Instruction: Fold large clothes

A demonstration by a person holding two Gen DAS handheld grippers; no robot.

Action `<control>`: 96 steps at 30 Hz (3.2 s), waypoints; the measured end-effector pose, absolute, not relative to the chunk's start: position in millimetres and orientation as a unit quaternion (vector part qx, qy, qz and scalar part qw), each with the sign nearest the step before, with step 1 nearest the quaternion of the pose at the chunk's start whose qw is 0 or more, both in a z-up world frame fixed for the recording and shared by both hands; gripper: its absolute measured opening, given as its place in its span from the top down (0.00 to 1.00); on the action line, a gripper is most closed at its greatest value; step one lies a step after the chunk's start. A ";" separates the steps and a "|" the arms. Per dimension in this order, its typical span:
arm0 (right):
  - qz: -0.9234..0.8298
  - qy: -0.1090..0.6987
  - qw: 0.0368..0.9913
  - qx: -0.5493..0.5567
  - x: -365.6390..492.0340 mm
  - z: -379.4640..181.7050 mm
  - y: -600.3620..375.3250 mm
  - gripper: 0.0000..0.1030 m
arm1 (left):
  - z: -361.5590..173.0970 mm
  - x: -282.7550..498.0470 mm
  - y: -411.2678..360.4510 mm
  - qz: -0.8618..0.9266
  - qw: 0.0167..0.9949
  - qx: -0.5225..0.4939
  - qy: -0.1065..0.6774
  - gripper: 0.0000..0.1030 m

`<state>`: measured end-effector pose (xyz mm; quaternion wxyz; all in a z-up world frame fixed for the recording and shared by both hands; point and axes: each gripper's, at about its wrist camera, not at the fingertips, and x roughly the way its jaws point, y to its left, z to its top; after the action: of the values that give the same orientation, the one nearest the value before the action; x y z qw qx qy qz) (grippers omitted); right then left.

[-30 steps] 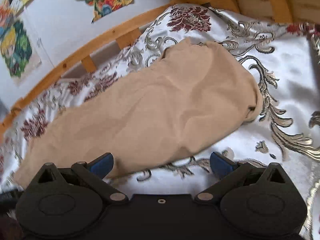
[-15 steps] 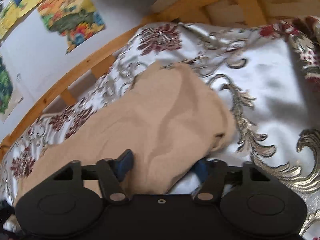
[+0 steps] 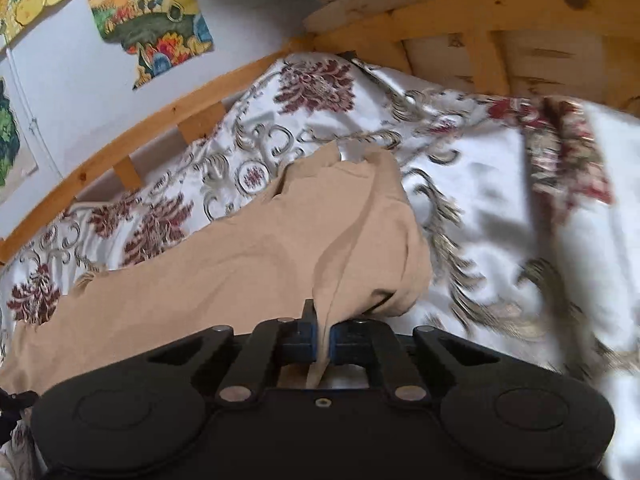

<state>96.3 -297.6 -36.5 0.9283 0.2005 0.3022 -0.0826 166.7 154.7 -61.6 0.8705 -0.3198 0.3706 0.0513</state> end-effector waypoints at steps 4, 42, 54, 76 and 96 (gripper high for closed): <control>-0.096 0.309 0.927 0.189 76.1 -41.8 -290.7 0.93 | -68.9 156.4 157.0 0.046 0.874 -0.314 0.368 0.85; 0.014 0.240 0.962 -0.126 248.5 -56.7 -140.0 0.01 | -86.5 196.1 117.5 0.057 0.888 -0.206 0.408 0.00; 0.018 0.236 0.961 -0.145 229.8 -70.1 -130.7 0.01 | -90.6 189.7 117.0 0.044 0.898 -0.196 0.391 0.00; 0.010 0.229 0.966 -0.119 147.5 -95.7 -126.7 0.01 | -85.6 176.4 126.6 0.052 0.896 -0.275 0.345 0.67; 0.133 0.262 0.942 0.165 152.6 16.9 -286.1 0.07 | 19.5 164.5 -66.3 -0.158 0.926 0.262 0.221 0.92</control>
<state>152.6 -286.1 16.9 0.9416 0.1649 0.2615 0.1334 164.5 -66.3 19.5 0.9258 0.2625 0.2214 -0.1579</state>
